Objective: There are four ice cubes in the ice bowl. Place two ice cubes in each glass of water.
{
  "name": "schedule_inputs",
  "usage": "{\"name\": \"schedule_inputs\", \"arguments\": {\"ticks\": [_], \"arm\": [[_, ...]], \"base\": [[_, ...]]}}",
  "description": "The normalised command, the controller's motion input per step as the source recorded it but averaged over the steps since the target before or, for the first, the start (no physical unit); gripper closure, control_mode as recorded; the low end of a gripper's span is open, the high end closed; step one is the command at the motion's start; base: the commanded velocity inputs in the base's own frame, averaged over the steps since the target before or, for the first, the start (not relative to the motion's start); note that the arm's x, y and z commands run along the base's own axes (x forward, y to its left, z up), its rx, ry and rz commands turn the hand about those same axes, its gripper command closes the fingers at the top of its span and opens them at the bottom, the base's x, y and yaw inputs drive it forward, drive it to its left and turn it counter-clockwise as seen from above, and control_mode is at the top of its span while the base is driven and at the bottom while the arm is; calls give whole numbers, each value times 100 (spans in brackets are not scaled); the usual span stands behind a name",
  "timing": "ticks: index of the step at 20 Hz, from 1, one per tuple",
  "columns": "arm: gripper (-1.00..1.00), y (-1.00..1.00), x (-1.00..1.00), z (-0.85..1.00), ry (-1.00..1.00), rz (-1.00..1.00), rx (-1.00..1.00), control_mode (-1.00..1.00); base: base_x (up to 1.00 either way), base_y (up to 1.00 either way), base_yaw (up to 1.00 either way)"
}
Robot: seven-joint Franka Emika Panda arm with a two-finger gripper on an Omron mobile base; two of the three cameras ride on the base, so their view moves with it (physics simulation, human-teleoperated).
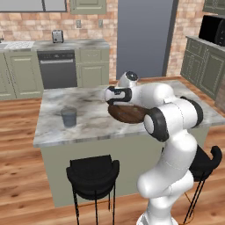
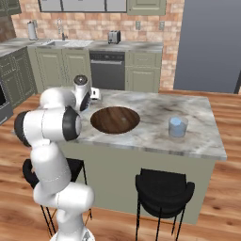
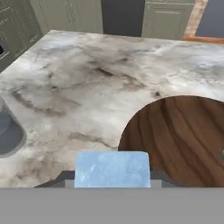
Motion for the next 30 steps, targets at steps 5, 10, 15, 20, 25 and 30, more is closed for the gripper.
{"name": "schedule_inputs", "arguments": {"ticks": [5,10,15,20,25,30], "arm": [[100,100,0,9,-24,8,0,-100],[100,100,0,9,-6,4,-1,-100],[100,79,2,83,12,2,-12,-100],[100,10,47,55,24,-3,-1,-100],[100,11,-2,-1,9,-1,0,-100],[100,59,-13,-8,3,0,0,-100]], "base": [[0,0,0],[0,0,0],[0,0,0],[0,0,0],[0,0,0],[0,0,0]]}}
